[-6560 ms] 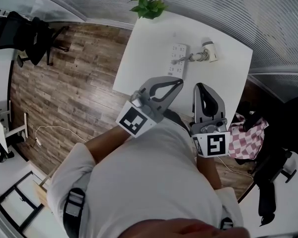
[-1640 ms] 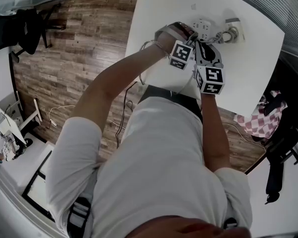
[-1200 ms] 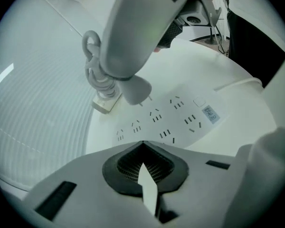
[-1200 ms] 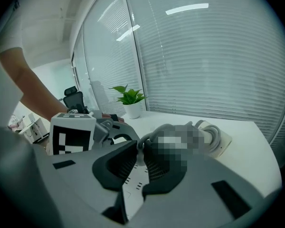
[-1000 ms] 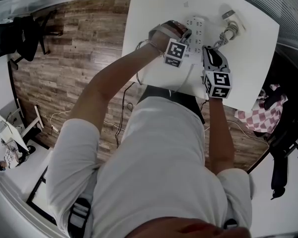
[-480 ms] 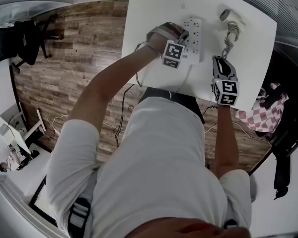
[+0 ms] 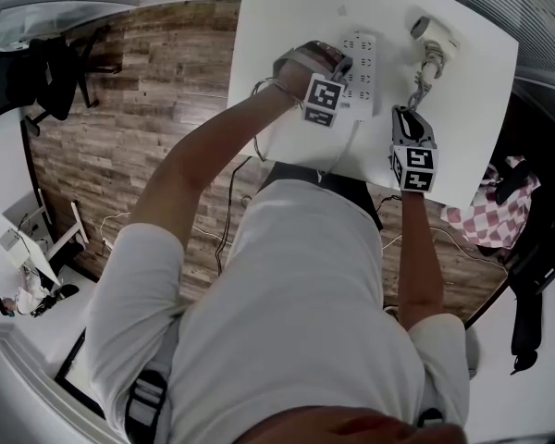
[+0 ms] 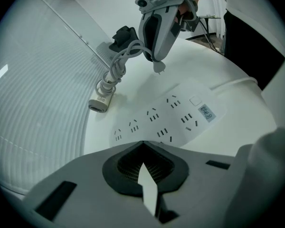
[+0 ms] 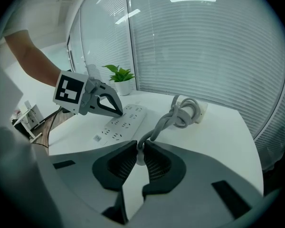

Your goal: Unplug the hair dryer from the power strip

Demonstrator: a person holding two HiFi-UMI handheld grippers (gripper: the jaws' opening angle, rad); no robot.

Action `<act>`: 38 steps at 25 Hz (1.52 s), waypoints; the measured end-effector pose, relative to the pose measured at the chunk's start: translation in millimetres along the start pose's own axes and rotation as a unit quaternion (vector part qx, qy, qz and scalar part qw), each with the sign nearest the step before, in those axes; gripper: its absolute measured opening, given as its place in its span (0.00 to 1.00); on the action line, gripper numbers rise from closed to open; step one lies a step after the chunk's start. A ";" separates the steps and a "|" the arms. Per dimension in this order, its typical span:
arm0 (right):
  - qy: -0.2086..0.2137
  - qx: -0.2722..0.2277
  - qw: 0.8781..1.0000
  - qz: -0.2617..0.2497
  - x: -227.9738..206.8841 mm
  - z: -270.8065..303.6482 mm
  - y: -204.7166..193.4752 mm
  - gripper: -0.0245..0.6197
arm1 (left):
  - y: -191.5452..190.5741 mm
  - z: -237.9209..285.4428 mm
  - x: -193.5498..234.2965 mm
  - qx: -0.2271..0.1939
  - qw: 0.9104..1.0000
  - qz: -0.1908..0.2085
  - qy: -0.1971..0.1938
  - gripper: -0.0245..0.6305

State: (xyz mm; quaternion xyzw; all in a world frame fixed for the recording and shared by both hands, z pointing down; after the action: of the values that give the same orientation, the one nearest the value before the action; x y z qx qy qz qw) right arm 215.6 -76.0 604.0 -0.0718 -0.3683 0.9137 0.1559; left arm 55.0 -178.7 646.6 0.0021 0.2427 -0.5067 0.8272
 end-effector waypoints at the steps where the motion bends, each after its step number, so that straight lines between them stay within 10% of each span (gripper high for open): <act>1: 0.000 0.002 1.000 -0.001 0.2 2.0 -2.9 0.14 | 0.0 0.1 -0.3 0.000 1.000 0.000 0.000 0.07; 17: -0.002 0.008 1.000 -0.021 1.1 17.2 -21.6 0.14 | -0.4 -0.4 1.9 0.001 1.000 -0.012 -0.008 0.07; 23: 0.001 0.025 1.000 0.014 4.5 12.8 -19.7 0.29 | -1.4 -3.9 11.1 -0.015 0.992 -0.117 -0.035 0.07; 26: -0.008 0.022 0.999 0.024 2.9 5.2 -16.7 0.33 | 5.5 -16.9 16.1 -0.056 0.978 -0.200 -0.017 0.07; 31: -0.018 0.024 0.999 0.024 -1.5 -6.6 -12.6 0.35 | 14.7 -47.9 14.8 -0.139 0.929 -0.343 0.000 0.07; 38: -0.035 -0.013 0.999 0.017 -7.5 -37.1 11.3 0.35 | 24.2 -93.4 6.6 -0.215 0.871 -0.441 0.020 0.07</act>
State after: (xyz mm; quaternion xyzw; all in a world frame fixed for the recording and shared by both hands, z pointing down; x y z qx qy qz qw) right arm 229.2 -62.1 569.6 -0.0480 -0.3842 0.9133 0.1259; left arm 40.4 -149.1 555.7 -0.2727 0.3376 -0.7541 0.4929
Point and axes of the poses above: the fingertips, and each gripper's own axes: z forward along the fingers, x to its left, y out of its top, the point moved 8 cm from there along -z, backward along the fingers, and after that the axes turned 4 degrees about -y, right-handed, at the moved point
